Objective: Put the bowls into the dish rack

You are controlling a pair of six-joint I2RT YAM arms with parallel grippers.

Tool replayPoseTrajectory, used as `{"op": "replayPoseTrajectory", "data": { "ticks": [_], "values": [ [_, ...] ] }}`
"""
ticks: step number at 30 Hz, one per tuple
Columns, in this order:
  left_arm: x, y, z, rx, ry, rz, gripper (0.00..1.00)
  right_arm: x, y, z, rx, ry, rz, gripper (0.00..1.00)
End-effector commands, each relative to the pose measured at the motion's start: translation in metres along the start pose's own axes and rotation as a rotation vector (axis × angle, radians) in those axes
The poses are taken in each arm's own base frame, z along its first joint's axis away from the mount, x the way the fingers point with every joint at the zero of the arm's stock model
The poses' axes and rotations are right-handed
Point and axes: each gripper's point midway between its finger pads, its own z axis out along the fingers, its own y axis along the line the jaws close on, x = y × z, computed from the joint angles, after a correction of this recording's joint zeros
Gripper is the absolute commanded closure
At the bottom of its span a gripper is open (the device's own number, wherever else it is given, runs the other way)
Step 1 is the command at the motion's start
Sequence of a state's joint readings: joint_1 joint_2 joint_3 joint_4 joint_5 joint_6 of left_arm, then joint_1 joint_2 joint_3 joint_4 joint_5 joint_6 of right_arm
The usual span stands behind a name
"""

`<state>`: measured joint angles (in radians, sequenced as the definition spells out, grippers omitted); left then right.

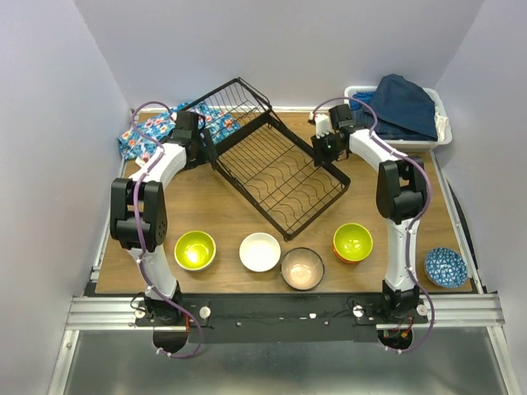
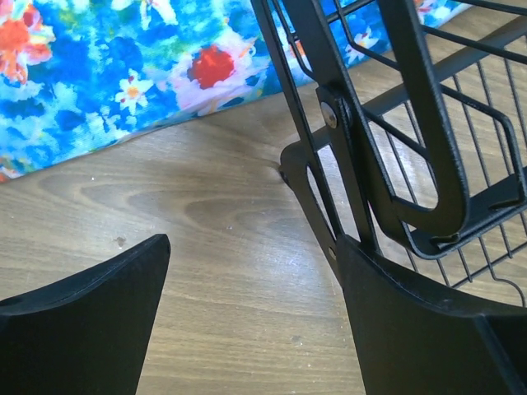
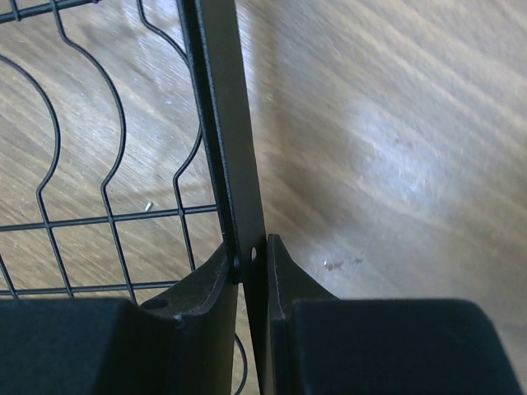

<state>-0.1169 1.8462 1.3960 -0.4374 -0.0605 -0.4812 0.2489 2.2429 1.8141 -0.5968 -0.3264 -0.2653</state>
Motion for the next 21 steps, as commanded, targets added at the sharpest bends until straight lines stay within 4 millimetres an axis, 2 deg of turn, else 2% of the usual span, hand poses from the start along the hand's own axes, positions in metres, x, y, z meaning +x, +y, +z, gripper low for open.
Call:
{"op": "replayPoseTrajectory", "data": {
  "ticks": [1, 12, 17, 18, 19, 21],
  "values": [
    [-0.023, -0.066, 0.006, 0.163, -0.092, 0.043, 0.08, -0.01, 0.023, -0.022, -0.014, -0.043, 0.17, 0.99],
    [-0.022, -0.106, 0.013, 0.222, -0.105, 0.115, 0.08, -0.004, 0.012, -0.034, 0.034, -0.085, 0.404, 0.99],
    [-0.024, -0.131, 0.021, 0.256, -0.123, 0.174, 0.08, -0.013, 0.01, -0.047, 0.057, -0.127, 0.482, 0.99],
    [-0.032, -0.139, 0.019, 0.269, -0.143, 0.184, 0.08, -0.015, 0.01, -0.05, 0.058, -0.136, 0.5, 0.99],
    [-0.029, -0.142, 0.026, 0.269, -0.134, 0.196, 0.08, -0.018, 0.011, -0.053, 0.058, -0.145, 0.516, 0.99],
    [-0.036, -0.157, 0.024, 0.293, -0.159, 0.216, 0.08, -0.024, 0.011, -0.059, 0.065, -0.164, 0.559, 0.99]
  ]
}}
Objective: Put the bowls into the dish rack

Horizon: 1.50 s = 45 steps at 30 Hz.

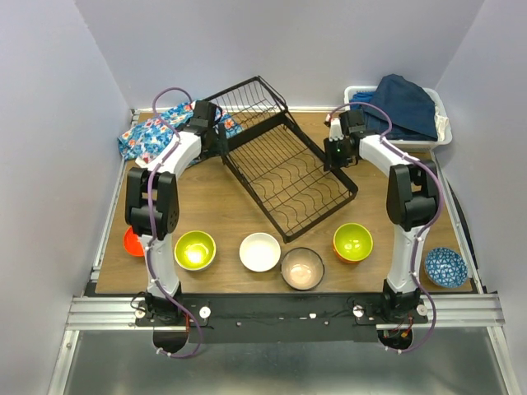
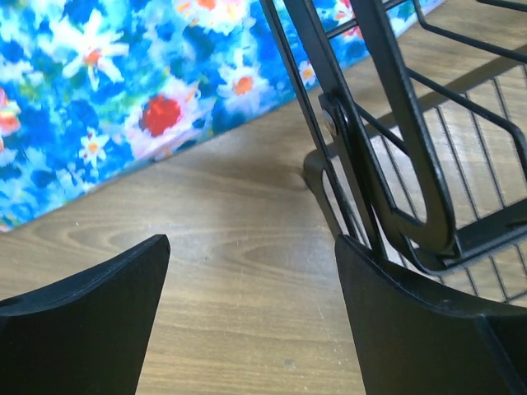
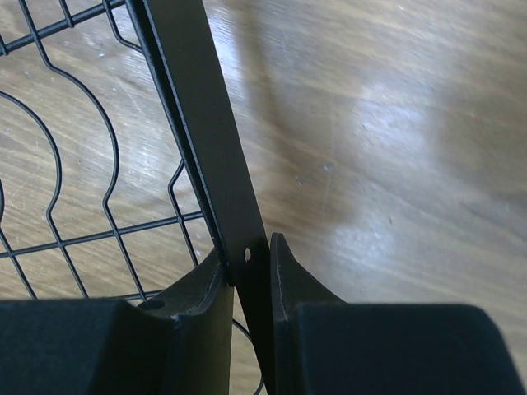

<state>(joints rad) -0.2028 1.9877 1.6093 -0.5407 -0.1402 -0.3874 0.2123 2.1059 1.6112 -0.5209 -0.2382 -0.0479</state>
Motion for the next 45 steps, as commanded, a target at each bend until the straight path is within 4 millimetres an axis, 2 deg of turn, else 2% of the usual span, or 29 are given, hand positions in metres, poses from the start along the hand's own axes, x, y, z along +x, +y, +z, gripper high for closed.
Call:
{"op": "replayPoseTrajectory", "data": {
  "ticks": [1, 4, 8, 9, 11, 12, 15, 16, 24, 28, 32, 37, 45],
  "values": [
    [-0.046, -0.122, 0.007, 0.312, -0.201, 0.064, 0.07, -0.046, 0.029, -0.038, -0.054, -0.141, 0.338, 0.99],
    [-0.052, -0.139, 0.005, 0.321, -0.24, 0.131, 0.07, -0.043, 0.03, -0.043, -0.053, -0.138, 0.383, 0.99],
    [-0.051, -0.153, 0.004, 0.328, -0.255, 0.159, 0.07, -0.023, 0.029, -0.045, -0.032, -0.112, 0.421, 0.99],
    [-0.048, -0.155, 0.005, 0.327, -0.253, 0.166, 0.07, -0.011, 0.03, -0.044, -0.029, -0.093, 0.427, 0.99],
    [-0.045, -0.161, 0.003, 0.332, -0.255, 0.181, 0.07, 0.0, 0.029, -0.045, -0.017, -0.077, 0.434, 0.99],
    [-0.042, -0.162, 0.003, 0.329, -0.25, 0.183, 0.07, 0.016, 0.026, -0.042, 0.002, -0.046, 0.444, 0.99],
    [-0.034, -0.17, 0.002, 0.343, -0.239, 0.194, 0.07, 0.031, 0.022, -0.046, 0.039, -0.034, 0.458, 0.99],
    [-0.032, -0.172, 0.002, 0.35, -0.235, 0.197, 0.06, 0.043, 0.021, -0.044, 0.054, -0.013, 0.472, 0.99],
    [-0.021, -0.206, 0.001, 0.418, -0.236, 0.247, 0.06, 0.049, 0.011, -0.038, 0.065, 0.005, 0.605, 0.99],
    [-0.022, -0.217, 0.002, 0.428, -0.251, 0.261, 0.05, 0.043, 0.011, -0.035, 0.055, 0.002, 0.616, 0.99],
    [-0.03, -0.222, 0.002, 0.419, -0.286, 0.273, 0.04, 0.034, 0.01, -0.031, 0.048, -0.012, 0.614, 0.99],
    [-0.041, -0.228, 0.002, 0.425, -0.322, 0.289, 0.02, 0.021, 0.02, -0.026, -0.016, -0.011, 0.675, 0.99],
    [-0.047, -0.23, 0.008, 0.409, -0.346, 0.299, 0.01, 0.022, 0.014, -0.02, 0.008, -0.011, 0.664, 0.99]
  ]
}}
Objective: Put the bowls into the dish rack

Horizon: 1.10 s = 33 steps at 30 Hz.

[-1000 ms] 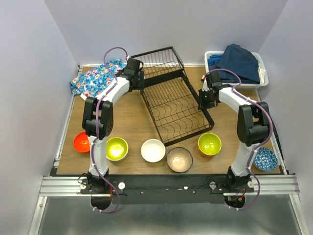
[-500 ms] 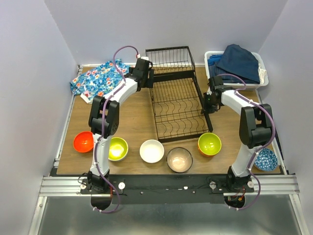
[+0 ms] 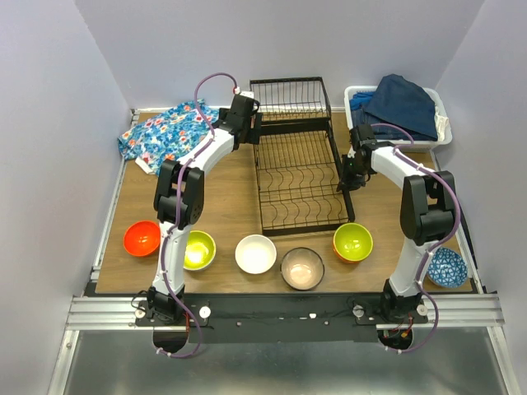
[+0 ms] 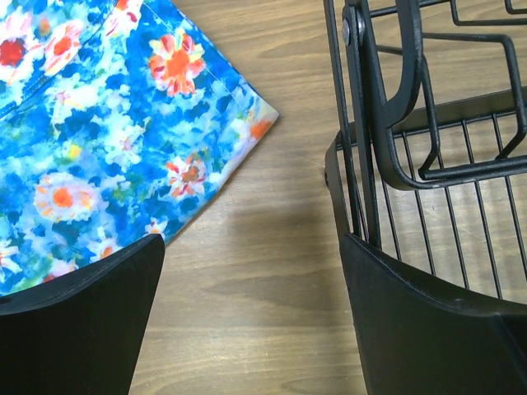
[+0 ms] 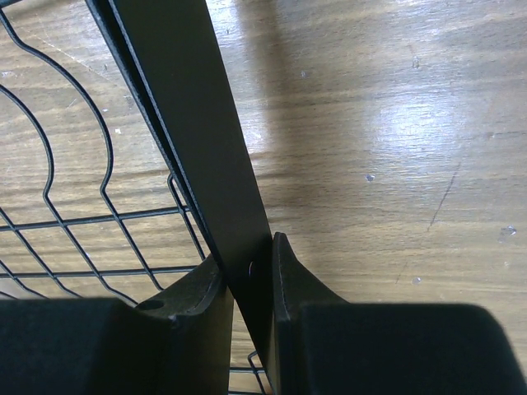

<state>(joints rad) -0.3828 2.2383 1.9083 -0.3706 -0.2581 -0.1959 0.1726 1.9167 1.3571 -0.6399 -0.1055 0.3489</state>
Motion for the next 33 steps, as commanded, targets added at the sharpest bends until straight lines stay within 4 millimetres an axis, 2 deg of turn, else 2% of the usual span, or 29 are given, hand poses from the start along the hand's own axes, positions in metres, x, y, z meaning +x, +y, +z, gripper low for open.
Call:
{"op": "replayPoseTrajectory", "data": {
  "ticks": [1, 6, 10, 14, 18, 22, 24, 25, 33],
  "values": [
    [-0.039, -0.118, -0.018, 0.32, -0.169, -0.006, 0.01, -0.046, 0.051, 0.009, -0.21, -0.103, 0.196, 0.99],
    [-0.052, -0.113, -0.021, 0.293, -0.203, -0.016, 0.01, -0.07, 0.053, 0.009, -0.203, -0.165, 0.154, 0.99],
    [-0.058, -0.11, -0.028, 0.288, -0.213, -0.025, 0.01, -0.08, 0.058, 0.012, -0.21, -0.174, 0.158, 0.99],
    [-0.061, -0.104, -0.042, 0.278, -0.216, -0.038, 0.01, -0.073, 0.061, 0.012, -0.227, -0.143, 0.213, 0.99],
    [-0.055, -0.098, -0.053, 0.271, -0.195, -0.043, 0.01, -0.054, 0.072, 0.009, -0.217, -0.105, 0.232, 0.99],
    [-0.043, -0.094, -0.06, 0.269, -0.163, -0.049, 0.01, -0.037, 0.067, 0.004, -0.163, -0.085, 0.254, 0.99],
    [-0.044, -0.092, -0.067, 0.272, -0.167, -0.054, 0.01, -0.032, 0.063, 0.006, -0.151, -0.077, 0.254, 0.99],
    [-0.039, -0.09, -0.067, 0.268, -0.155, -0.053, 0.01, -0.031, 0.062, 0.005, -0.145, -0.079, 0.255, 0.99],
    [-0.039, -0.076, -0.083, 0.238, -0.159, -0.041, 0.01, -0.037, 0.065, 0.001, -0.151, -0.094, 0.247, 0.99]
  ]
}}
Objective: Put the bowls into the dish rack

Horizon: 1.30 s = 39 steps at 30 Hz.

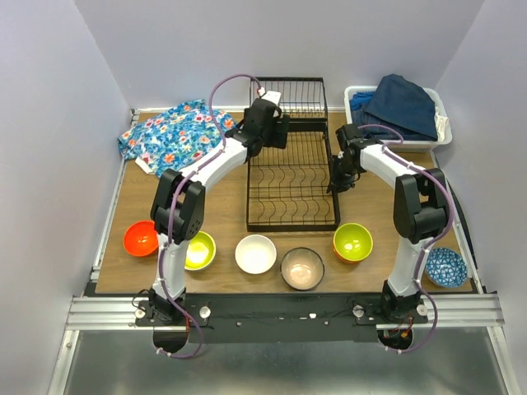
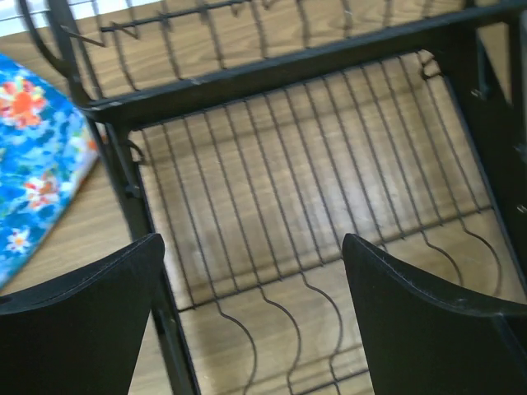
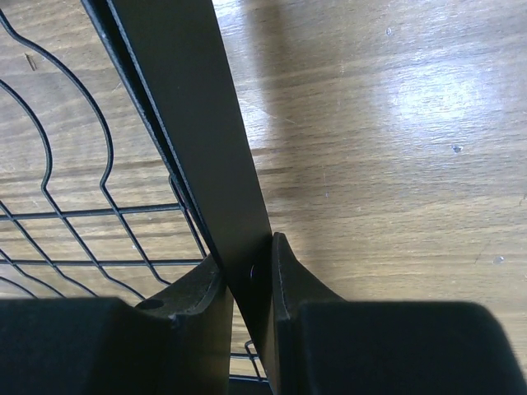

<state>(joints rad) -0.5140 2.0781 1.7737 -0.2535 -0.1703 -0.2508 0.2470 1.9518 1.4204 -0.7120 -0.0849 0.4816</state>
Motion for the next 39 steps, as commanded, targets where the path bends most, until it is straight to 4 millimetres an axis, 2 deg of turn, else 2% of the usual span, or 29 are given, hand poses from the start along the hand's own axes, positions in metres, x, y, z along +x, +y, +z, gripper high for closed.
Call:
{"op": "replayPoseTrajectory", "data": {
  "ticks": [1, 3, 4, 6, 7, 8, 9, 10, 11, 13, 14, 16, 17, 19, 20, 22, 23, 24, 25, 26, 27, 29, 32, 35, 39],
  "values": [
    [-0.014, 0.007, -0.019, 0.015, -0.034, -0.03, 0.01, -0.045, 0.037, -0.001, -0.167, -0.135, 0.174, 0.99],
    [-0.016, 0.011, -0.029, 0.014, -0.035, -0.035, 0.01, -0.043, 0.032, -0.001, -0.144, -0.139, 0.162, 0.99],
    [-0.007, 0.014, -0.03, 0.011, -0.017, -0.029, 0.01, -0.042, 0.031, -0.001, -0.143, -0.14, 0.155, 0.99],
    [-0.014, 0.018, -0.044, 0.011, -0.038, -0.019, 0.01, -0.04, 0.031, -0.006, -0.155, -0.146, 0.117, 0.99],
    [-0.006, 0.022, -0.048, 0.007, -0.023, 0.003, 0.01, -0.039, 0.033, -0.01, -0.17, -0.15, 0.095, 0.9],
    [-0.017, 0.023, -0.063, 0.018, -0.052, 0.014, 0.01, -0.039, 0.034, -0.013, -0.182, -0.158, 0.072, 0.81],
    [-0.018, 0.023, -0.071, 0.026, -0.057, 0.028, 0.01, -0.04, 0.033, -0.025, -0.189, -0.183, 0.035, 0.72],
    [-0.018, 0.024, -0.079, 0.032, -0.057, 0.04, 0.01, -0.041, 0.034, -0.031, -0.193, -0.198, 0.014, 0.52],
    [-0.021, 0.024, -0.097, 0.049, -0.074, 0.062, 0.01, -0.041, 0.033, -0.038, -0.191, -0.213, -0.005, 0.46],
    [-0.023, 0.021, -0.115, 0.082, -0.087, 0.086, 0.01, -0.045, 0.031, -0.058, -0.188, -0.269, -0.053, 0.36],
    [-0.025, 0.021, -0.134, 0.095, -0.096, 0.1, 0.01, -0.046, 0.031, -0.066, -0.192, -0.287, -0.07, 0.34],
    [-0.024, 0.019, -0.153, 0.122, -0.095, 0.115, 0.01, -0.046, 0.028, -0.086, -0.188, -0.332, -0.103, 0.31],
    [-0.021, 0.019, -0.171, 0.133, -0.093, 0.124, 0.01, -0.044, 0.028, -0.091, -0.191, -0.34, -0.119, 0.31],
    [-0.011, 0.018, -0.188, 0.151, -0.089, 0.166, 0.01, -0.041, 0.022, -0.101, -0.178, -0.366, -0.148, 0.28],
    [0.004, 0.021, -0.203, 0.157, -0.075, 0.185, 0.01, -0.036, 0.019, -0.108, -0.174, -0.387, -0.16, 0.28],
    [0.027, 0.014, -0.218, 0.215, -0.033, 0.246, 0.01, -0.034, 0.009, -0.115, -0.143, -0.417, -0.176, 0.28],
    [0.051, 0.015, -0.232, 0.252, 0.024, 0.303, 0.01, -0.028, 0.005, -0.122, -0.14, -0.433, -0.185, 0.28],
    [0.064, 0.01, -0.242, 0.305, 0.052, 0.354, 0.03, -0.026, 0.0, -0.124, -0.124, -0.445, -0.187, 0.27],
    [0.078, -0.002, -0.255, 0.432, 0.068, 0.478, 0.08, -0.023, -0.003, -0.125, -0.117, -0.454, -0.196, 0.28],
    [0.099, 0.0, -0.272, 0.483, 0.132, 0.526, 0.13, -0.022, -0.005, -0.129, -0.116, -0.468, -0.199, 0.28],
    [0.11, -0.004, -0.282, 0.543, 0.153, 0.582, 0.18, -0.016, -0.009, -0.132, -0.115, -0.477, -0.204, 0.28],
    [0.138, -0.007, -0.303, 0.651, 0.207, 0.669, 0.18, -0.013, -0.012, -0.136, -0.115, -0.49, -0.21, 0.27],
    [0.171, -0.014, -0.322, 0.739, 0.308, 0.712, 0.19, -0.008, -0.022, -0.139, -0.099, -0.493, -0.197, 0.27],
    [0.195, -0.022, -0.335, 0.801, 0.357, 0.722, 0.23, -0.011, -0.029, -0.143, -0.086, -0.505, -0.196, 0.27],
    [0.213, -0.031, -0.332, 0.82, 0.386, 0.783, 0.26, -0.014, -0.032, -0.144, -0.078, -0.528, -0.215, 0.27]
  ]
}}
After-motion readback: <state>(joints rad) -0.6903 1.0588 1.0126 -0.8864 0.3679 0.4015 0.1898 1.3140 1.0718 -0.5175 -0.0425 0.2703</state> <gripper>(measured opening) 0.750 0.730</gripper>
